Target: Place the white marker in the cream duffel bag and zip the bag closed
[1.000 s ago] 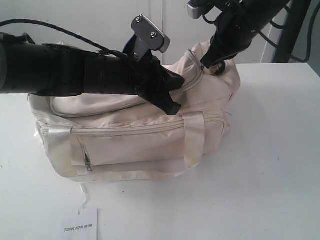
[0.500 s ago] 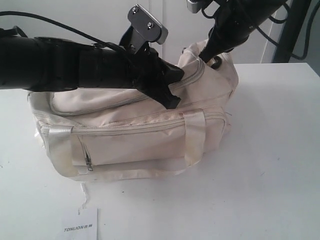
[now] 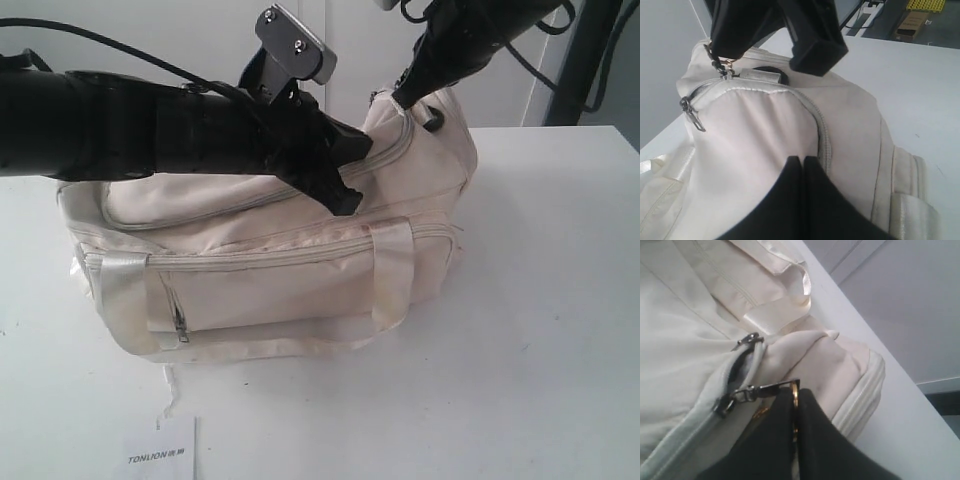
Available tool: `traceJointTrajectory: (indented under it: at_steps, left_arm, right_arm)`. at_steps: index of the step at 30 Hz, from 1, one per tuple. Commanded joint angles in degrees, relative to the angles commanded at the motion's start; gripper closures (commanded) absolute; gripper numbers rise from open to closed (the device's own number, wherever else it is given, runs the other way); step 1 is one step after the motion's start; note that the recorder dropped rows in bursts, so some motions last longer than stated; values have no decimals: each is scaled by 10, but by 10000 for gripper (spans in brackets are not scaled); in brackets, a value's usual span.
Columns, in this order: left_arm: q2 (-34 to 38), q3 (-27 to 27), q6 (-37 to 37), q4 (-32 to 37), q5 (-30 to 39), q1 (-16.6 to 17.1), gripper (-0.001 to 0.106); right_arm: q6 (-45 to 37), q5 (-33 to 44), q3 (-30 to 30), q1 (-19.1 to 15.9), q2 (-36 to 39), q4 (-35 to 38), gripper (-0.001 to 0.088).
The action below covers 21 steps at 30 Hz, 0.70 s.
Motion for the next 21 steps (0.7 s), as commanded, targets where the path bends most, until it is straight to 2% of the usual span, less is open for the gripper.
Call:
traceJointTrajectory:
  at_steps: [8, 21]
  left_arm:
    - [0, 0, 0, 0, -2, 0, 1053]
    - [0, 0, -20, 0, -1, 0, 1053]
  right_arm:
    - [0, -58, 0, 0, 47, 1, 868]
    - [6, -93, 0, 0, 61, 4, 868]
